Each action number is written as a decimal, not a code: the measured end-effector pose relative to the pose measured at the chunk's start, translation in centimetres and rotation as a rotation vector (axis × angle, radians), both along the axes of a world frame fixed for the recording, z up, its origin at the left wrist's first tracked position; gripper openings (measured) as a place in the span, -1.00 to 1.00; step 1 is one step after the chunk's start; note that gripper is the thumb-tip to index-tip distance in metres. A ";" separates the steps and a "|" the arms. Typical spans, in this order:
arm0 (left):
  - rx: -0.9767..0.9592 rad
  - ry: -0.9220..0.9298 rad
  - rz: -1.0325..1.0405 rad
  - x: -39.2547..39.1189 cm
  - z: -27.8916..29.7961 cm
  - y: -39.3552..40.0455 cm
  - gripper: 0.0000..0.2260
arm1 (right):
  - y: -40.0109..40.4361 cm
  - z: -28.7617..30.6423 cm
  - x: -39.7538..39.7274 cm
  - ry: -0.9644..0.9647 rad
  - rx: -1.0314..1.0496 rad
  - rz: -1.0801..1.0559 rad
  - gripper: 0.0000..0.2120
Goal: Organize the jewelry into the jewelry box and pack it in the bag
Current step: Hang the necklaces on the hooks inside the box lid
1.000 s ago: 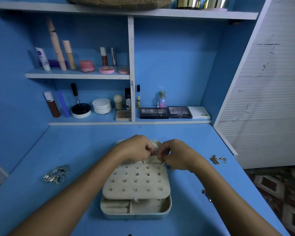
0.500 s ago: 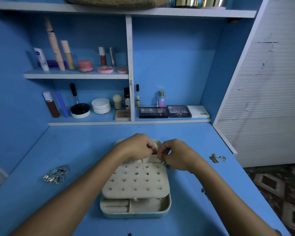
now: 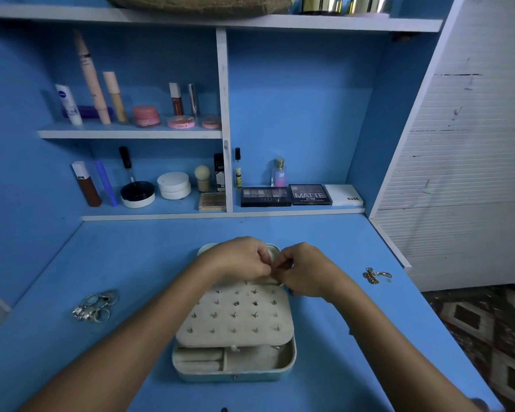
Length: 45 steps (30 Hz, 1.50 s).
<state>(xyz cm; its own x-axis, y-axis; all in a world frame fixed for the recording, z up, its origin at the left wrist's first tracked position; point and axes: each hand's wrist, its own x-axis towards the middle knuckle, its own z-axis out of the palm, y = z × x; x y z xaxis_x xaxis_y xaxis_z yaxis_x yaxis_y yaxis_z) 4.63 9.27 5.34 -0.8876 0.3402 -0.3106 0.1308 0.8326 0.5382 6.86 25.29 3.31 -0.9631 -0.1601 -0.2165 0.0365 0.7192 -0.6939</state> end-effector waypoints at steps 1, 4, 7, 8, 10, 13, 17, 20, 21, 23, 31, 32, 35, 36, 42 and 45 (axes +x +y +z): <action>-0.025 0.025 -0.008 0.1 0.0 0.1 -0.86 | -0.1 0.0 0.0 0.001 0.002 -0.006 -0.84; -0.079 0.109 0.006 0.4 -0.1 0.2 -0.85 | -0.2 -0.2 -0.2 0.003 0.004 -0.021 -0.86; -0.084 0.141 0.033 0.4 -0.6 0.1 -0.87 | -0.2 -0.5 -0.3 0.017 -0.006 -0.041 -0.87; -0.082 0.143 0.039 0.3 -0.8 0.0 -0.88 | -0.1 -0.6 -0.3 0.024 -0.018 -0.047 -0.88; -0.078 0.154 0.043 0.2 -1.1 0.0 -0.89 | 0.2 -0.7 -0.2 0.045 -0.048 -0.053 -0.88; -0.052 0.179 0.041 0.1 -1.1 0.0 -0.90 | 1.1 -0.6 0.1 0.079 -0.122 -0.077 -0.90; 0.008 0.232 0.024 -0.4 -0.8 1.2 -0.89 | 3.3 0.0 0.4 0.122 -0.131 -0.127 -0.89; 0.047 0.255 -0.015 -0.8 -0.6 2.9 -0.90 | 5.4 0.4 0.5 0.147 -0.103 -0.187 -0.89; 0.056 0.267 -0.032 -0.9 -0.6 3.5 -0.90 | 6.2 0.4 0.6 0.156 -0.087 -0.204 -0.88; 0.075 0.281 -0.062 -1.2 -0.6 4.9 -0.90 | 7.9 0.4 0.6 0.169 -0.062 -0.235 -0.89; 0.105 0.236 -0.191 -2.0 -1.3 10.7 -0.94 | 13.9 -0.3 0.8 0.237 0.026 -0.351 -0.91; 0.110 0.233 -0.205 -2.0 -1.4 11.4 -0.93 | 14.4 -0.5 0.7 0.242 0.032 -0.362 -0.91; 0.126 0.226 -0.222 -2.1 -1.7 13.2 -0.92 | 15.7 -1.1 0.7 0.247 0.087 -0.377 -0.92; 0.125 0.222 -0.220 -2.1 -1.8 13.8 -0.92 | 16.0 -1.3 0.7 0.249 0.104 -0.379 -0.92; 0.095 0.192 -0.145 -2.3 -3.2 17.0 -0.90 | 16.8 -2.2 0.6 0.218 0.256 -0.325 -0.90; 0.070 0.195 -0.107 -2.3 -3.6 17.9 -0.82 | 16.9 -2.6 0.6 0.203 0.284 -0.297 -0.90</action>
